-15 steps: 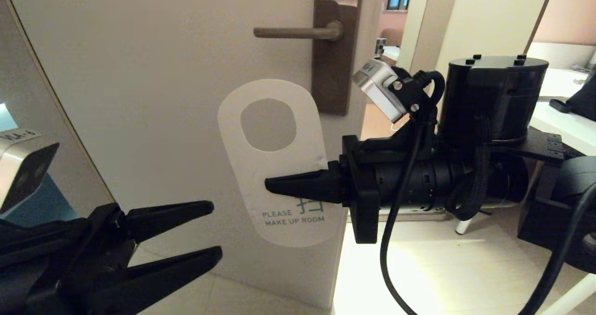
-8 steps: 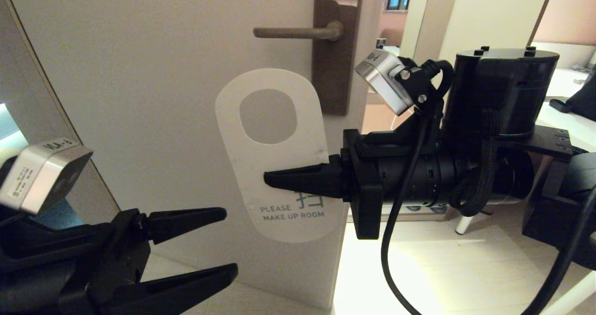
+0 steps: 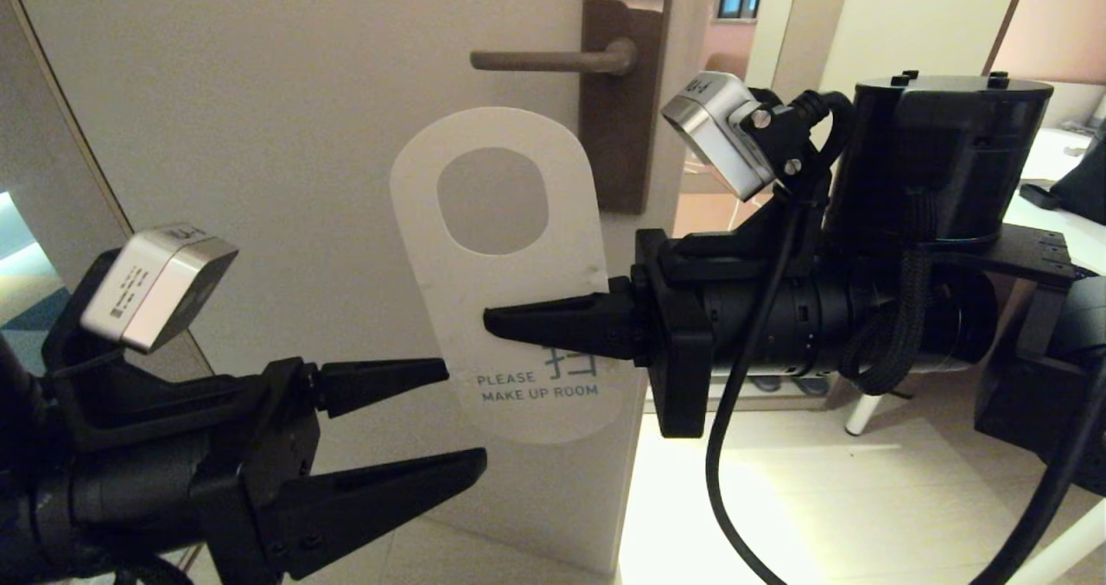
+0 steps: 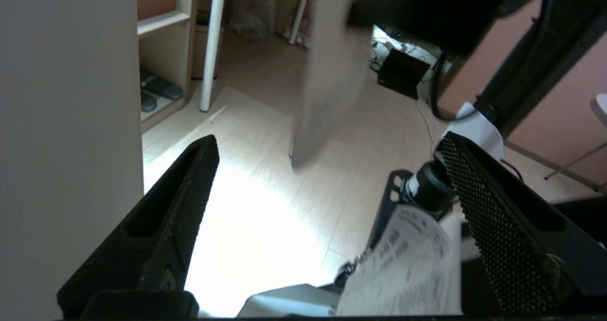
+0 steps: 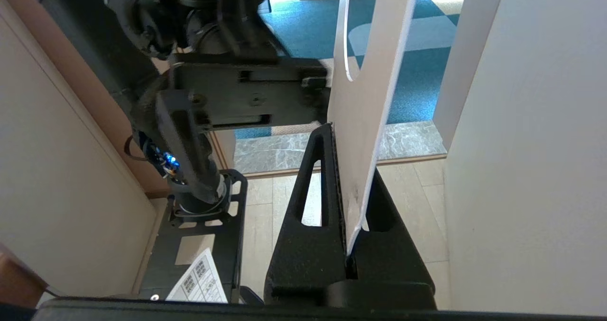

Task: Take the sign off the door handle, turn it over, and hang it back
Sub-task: Hand it to the other hand

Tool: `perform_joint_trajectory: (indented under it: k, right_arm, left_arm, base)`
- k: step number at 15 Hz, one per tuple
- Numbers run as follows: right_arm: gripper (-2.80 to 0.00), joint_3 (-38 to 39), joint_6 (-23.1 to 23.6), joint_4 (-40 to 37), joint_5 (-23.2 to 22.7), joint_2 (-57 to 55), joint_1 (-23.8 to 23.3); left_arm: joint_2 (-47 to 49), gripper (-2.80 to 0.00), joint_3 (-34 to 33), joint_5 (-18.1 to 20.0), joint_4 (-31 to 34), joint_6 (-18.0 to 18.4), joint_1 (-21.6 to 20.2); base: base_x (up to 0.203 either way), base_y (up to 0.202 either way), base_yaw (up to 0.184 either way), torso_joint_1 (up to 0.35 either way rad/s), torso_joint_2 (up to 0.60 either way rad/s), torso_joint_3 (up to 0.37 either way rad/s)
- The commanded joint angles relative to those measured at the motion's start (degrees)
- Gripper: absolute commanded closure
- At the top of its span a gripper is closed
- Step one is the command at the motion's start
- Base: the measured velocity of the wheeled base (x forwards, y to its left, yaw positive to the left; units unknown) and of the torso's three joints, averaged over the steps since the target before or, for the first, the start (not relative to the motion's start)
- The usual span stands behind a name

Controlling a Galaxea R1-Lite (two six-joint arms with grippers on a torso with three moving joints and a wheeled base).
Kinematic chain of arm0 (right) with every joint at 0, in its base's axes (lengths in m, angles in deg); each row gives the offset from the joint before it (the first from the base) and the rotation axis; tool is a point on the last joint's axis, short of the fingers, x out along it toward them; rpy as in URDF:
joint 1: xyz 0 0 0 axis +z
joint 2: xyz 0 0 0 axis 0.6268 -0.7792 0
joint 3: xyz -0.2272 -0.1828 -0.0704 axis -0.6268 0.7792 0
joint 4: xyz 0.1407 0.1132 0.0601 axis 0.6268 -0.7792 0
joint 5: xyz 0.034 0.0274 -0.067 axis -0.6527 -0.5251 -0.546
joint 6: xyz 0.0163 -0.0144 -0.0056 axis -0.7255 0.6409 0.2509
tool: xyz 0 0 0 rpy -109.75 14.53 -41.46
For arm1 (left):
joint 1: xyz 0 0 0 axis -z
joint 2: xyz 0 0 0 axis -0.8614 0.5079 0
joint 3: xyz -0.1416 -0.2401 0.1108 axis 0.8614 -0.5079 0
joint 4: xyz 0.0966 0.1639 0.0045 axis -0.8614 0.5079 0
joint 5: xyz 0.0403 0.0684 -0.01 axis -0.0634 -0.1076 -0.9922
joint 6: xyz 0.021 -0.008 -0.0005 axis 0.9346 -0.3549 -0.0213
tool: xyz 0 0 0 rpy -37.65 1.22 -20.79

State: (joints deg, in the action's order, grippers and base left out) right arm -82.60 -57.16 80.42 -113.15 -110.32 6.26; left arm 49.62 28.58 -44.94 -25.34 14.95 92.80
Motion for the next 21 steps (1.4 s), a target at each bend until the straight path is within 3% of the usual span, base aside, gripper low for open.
perform_joint_trajectory:
  k: [1, 7, 21]
  right_arm:
    - [0.00, 0.0, 0.0, 0.2, -0.2, 0.0, 0.3]
    - [0.00, -0.1, 0.0, 0.2, 0.1, -0.2, 0.4]
    - [0.00, -3.4, -2.6, 1.2, 2.6, -2.8, 0.2]
  left_arm:
    - [2.6, -2.80, 1.7, 0.2, -0.2, -0.1, 0.4]
    - [5.5, -2.80, 4.2, 0.2, -0.2, -0.1, 3.6]
    - [10.9, -2.80, 8.8, 0.0, -0.3, -0.4, 3.4]
  base:
    - [0.000, 0.000, 0.000, 0.000, 0.00, 0.000]
    - [0.000, 0.000, 0.000, 0.000, 0.00, 0.000]
    - [0.000, 0.000, 0.000, 0.000, 0.00, 0.000]
